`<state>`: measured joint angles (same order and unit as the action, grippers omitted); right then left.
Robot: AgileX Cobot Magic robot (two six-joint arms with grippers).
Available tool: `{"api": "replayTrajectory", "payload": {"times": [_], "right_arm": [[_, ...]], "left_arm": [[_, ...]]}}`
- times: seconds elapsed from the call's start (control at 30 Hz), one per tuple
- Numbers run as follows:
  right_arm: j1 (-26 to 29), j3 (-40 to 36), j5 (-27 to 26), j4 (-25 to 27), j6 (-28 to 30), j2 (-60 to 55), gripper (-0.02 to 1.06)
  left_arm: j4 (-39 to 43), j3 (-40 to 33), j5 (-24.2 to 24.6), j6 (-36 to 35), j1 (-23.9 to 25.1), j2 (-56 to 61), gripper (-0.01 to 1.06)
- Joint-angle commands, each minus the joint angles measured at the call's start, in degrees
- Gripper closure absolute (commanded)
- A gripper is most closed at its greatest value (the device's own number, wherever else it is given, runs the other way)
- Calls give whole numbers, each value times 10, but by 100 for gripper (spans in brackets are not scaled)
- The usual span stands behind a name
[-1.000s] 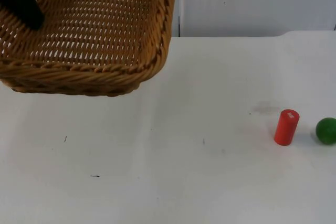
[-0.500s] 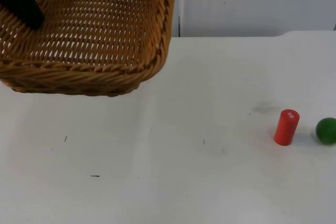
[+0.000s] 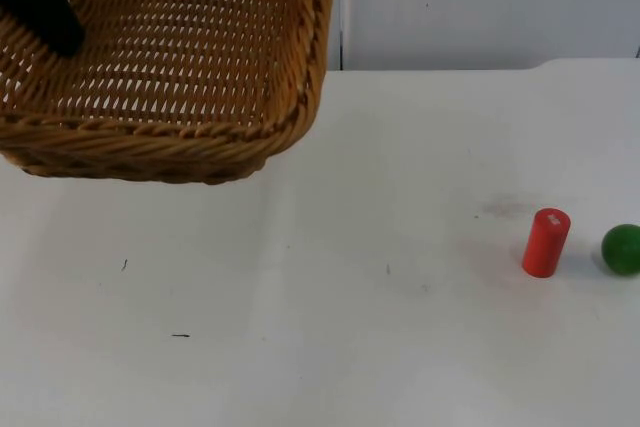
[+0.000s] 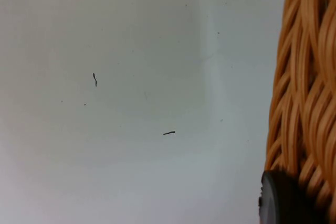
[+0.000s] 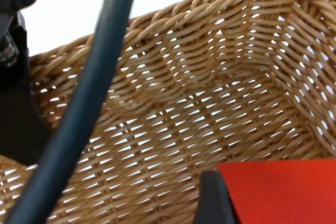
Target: Pick up the basket with the left hand and place the object to the left of the red cylinder into the basket with the right hand.
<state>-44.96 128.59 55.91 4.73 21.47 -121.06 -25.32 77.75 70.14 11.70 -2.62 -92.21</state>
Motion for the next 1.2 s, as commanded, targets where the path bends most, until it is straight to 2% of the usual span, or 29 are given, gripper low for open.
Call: {"api": "replayTrajectory", "payload": {"times": [0.0, 0.47, 0.6, 0.63, 0.7, 0.73, 0.87, 0.9, 1.0, 1.17], "right_arm": [[-4, 5, -12, 5, 0, 0, 105], [-4, 5, 14, 1, 2, -16, 105], [-4, 5, 27, -1, 2, -20, 99], [-4, 5, 28, -1, 2, -20, 95], [-4, 5, 27, -1, 2, -20, 79], [-4, 5, 27, -1, 2, -20, 79], [-4, 5, 23, -2, -1, -20, 45], [-4, 5, 23, -2, -1, -20, 45], [-4, 5, 13, -2, -12, -20, 29], [-4, 5, 15, -8, -13, -20, 27]], "left_arm": [[-10, 1, -2, 2, -1, 3, 105], [-10, 1, -2, 7, -1, 3, 105], [-11, 1, -2, 7, -1, 3, 105], [-11, 1, -2, 7, -1, 3, 105], [-11, 1, -2, 7, -1, 3, 105], [-11, 1, -2, 7, -1, 3, 105], [-11, 1, -2, 7, -1, 3, 105], [-11, 1, -2, 7, -1, 3, 105], [-11, 1, -2, 7, -1, 3, 105], [-11, 1, -2, 7, -1, 3, 105]]}}
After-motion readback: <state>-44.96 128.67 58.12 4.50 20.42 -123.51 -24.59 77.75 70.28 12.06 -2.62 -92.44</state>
